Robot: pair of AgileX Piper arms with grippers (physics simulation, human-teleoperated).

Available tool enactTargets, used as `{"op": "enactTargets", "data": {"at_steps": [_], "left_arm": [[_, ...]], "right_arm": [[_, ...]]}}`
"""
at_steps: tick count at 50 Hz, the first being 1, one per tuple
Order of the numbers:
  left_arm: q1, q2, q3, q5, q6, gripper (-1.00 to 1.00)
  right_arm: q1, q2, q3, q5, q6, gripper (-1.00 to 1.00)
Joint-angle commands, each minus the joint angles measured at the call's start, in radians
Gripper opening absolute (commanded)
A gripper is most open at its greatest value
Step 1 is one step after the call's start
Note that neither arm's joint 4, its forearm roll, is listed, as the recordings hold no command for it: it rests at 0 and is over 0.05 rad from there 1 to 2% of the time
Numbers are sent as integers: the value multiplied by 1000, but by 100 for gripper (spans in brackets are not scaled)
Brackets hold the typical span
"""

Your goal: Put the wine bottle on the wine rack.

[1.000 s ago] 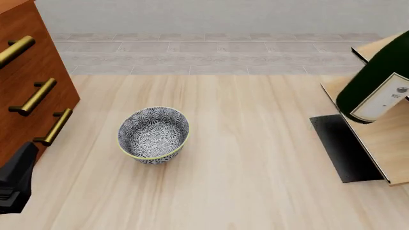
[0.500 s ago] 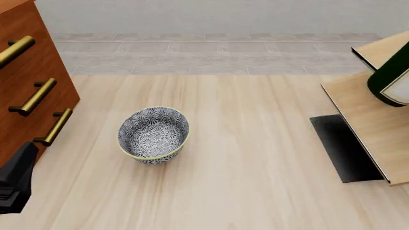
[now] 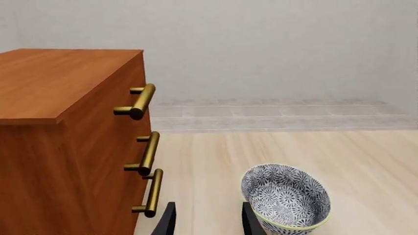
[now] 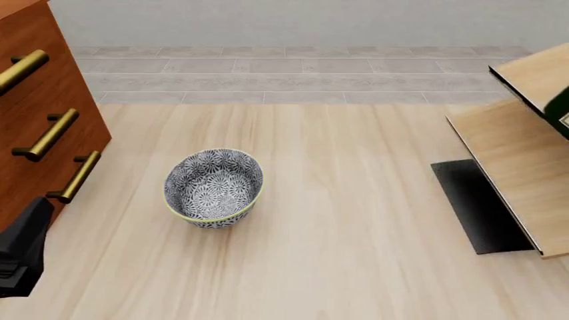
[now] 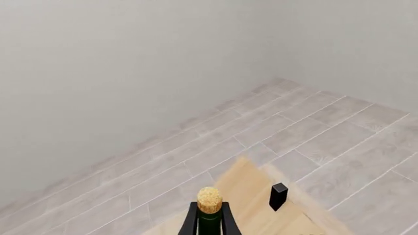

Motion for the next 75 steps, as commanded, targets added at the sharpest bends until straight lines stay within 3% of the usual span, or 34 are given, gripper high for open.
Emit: {"op": "enactTargets", "data": {"at_steps": [1,18,40,62,64,75], "left_arm": [[-3,2,0,-3,1,100],[-4,4,0,-7,-1,100],[-7,4,0,-2,2,100],[-9,7,0,4,1,100],[-7,7,0,4,0,100],[-6,7,0,7,0,100]], "right_arm": [[-61,33,-15,-6,19,-100],[-125,75,-24,-19,31,-100],[-176,147,-24,-55,92,-100],[-168,172,5,-76,168,-100],[-157,175,10,-77,195,-100],[-168,196,17,-90,190,-100]]}}
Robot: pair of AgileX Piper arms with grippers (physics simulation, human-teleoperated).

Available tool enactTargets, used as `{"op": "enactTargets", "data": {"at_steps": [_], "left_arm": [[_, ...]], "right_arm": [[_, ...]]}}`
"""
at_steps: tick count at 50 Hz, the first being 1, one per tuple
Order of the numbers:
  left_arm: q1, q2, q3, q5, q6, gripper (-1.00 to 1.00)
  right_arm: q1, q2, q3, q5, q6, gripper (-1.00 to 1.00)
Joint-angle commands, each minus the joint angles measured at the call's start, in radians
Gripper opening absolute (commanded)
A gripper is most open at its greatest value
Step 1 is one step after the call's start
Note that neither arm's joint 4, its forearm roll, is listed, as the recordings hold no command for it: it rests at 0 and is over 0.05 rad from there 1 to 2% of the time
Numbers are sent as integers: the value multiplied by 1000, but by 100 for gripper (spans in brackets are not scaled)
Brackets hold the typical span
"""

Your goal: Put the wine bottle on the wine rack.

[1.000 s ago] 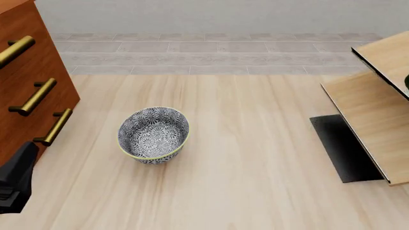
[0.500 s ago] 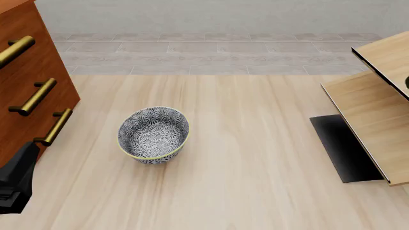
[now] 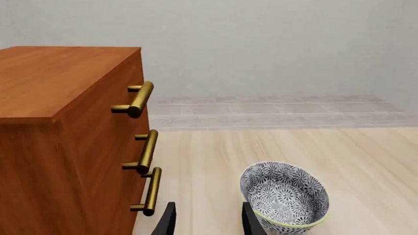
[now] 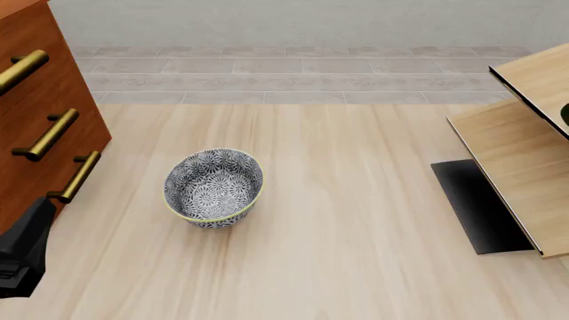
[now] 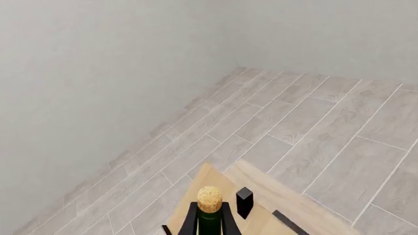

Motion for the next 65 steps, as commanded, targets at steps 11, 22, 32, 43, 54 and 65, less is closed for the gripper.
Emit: {"op": "enactTargets", "data": {"at_steps": [11,22,32,43,54,65], "left_arm": [[2,-2,0,5,1,100],[-1,0,0,4,-1,100],[-2,3,0,1,0,100],[-4,6,0,2,0,100],[-4,11,0,-1,-1,100],[-3,14,0,-1,0,100]], "right_arm": [[-23,63,24,-25,22,-100],[-61,118,33,-55,21,-100],[-84,159,14,-63,14,-100],[-93,196,17,-82,12,-100],[-93,226,27,-102,3,-100],[-96,251,43,-130,11,-100]]}}
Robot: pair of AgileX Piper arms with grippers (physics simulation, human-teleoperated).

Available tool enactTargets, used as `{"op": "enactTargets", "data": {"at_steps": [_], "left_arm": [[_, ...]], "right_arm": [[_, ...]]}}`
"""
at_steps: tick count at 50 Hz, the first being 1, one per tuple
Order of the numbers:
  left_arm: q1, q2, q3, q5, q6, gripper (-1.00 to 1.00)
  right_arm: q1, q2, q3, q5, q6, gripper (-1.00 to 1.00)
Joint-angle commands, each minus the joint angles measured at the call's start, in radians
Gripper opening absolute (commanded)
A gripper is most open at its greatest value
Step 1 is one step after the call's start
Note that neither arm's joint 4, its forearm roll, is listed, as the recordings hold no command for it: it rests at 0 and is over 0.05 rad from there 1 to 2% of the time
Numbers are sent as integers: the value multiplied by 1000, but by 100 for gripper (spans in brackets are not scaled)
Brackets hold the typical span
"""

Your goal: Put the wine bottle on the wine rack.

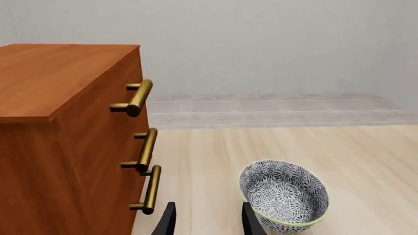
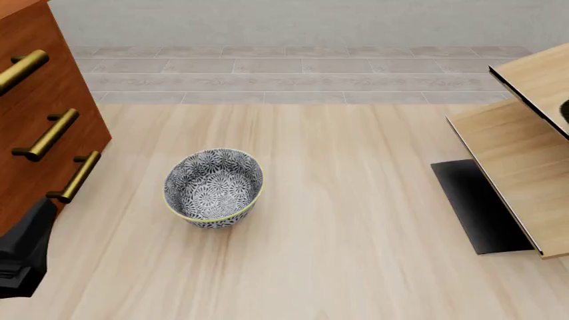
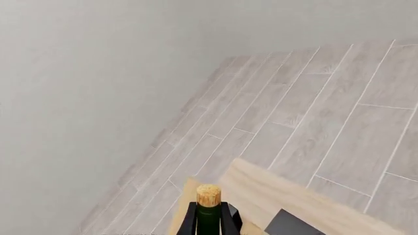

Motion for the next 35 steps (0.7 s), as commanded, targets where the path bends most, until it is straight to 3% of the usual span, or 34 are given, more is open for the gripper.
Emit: {"op": "enactTargets", "data": {"at_steps": [1,35], "left_arm": [[0,4,0,-2,0,100],[0,3,0,-2,3,100]], "right_arm": [[8,51,58,-5,21,-100],[-24,101,81,-48,40,-100]]}}
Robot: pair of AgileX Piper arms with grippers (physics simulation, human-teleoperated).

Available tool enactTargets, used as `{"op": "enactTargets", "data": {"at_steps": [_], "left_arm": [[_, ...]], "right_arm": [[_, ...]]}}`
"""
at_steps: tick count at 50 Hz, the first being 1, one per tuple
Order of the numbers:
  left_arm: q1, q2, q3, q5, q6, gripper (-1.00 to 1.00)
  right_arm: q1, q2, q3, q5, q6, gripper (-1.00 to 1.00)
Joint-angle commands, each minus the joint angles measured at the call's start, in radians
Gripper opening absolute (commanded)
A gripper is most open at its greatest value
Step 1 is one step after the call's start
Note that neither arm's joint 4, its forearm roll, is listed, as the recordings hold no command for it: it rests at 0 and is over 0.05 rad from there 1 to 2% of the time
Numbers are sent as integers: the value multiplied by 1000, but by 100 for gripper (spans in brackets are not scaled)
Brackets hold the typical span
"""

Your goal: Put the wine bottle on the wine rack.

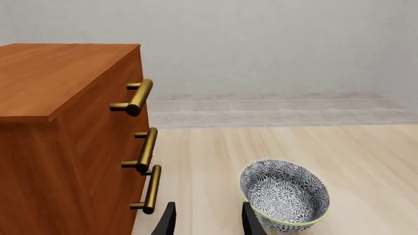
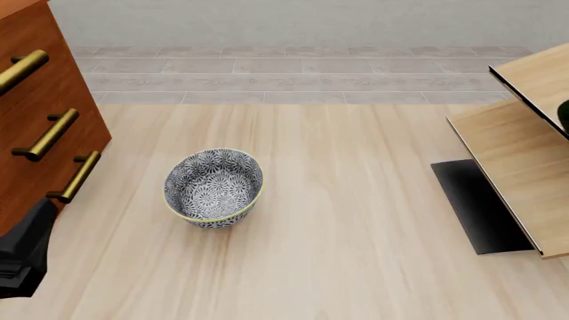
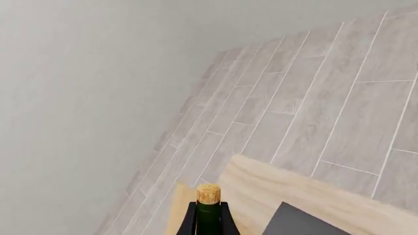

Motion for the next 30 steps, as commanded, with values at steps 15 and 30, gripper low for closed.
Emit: {"op": "enactTargets", "data": {"at_steps": [15,30], "left_arm": [[-3,6,0,-8,2,100],[1,3,0,-4,2,100]], "right_arm": [[-8,42,58,4,40,-100],[-23,49,67,-5,40,-100]]}}
